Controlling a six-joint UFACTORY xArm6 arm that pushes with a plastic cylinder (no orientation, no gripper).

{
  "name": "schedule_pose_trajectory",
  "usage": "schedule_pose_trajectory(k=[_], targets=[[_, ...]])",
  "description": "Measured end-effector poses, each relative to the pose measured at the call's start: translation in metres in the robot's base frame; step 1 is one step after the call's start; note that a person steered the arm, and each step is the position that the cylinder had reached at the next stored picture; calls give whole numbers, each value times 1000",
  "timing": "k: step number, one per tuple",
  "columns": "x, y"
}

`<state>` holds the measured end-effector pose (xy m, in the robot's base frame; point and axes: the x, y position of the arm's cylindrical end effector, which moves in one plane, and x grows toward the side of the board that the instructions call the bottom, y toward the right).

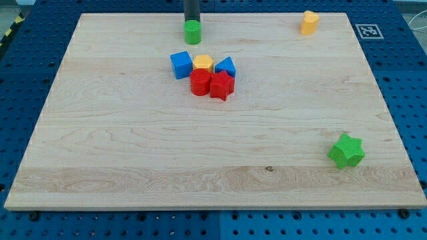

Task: Slide the green circle to the yellow hexagon

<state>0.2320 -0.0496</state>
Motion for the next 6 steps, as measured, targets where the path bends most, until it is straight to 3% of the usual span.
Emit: schedule_pose_trajectory(k=[5,6], targets=[[66,-2],[38,23]])
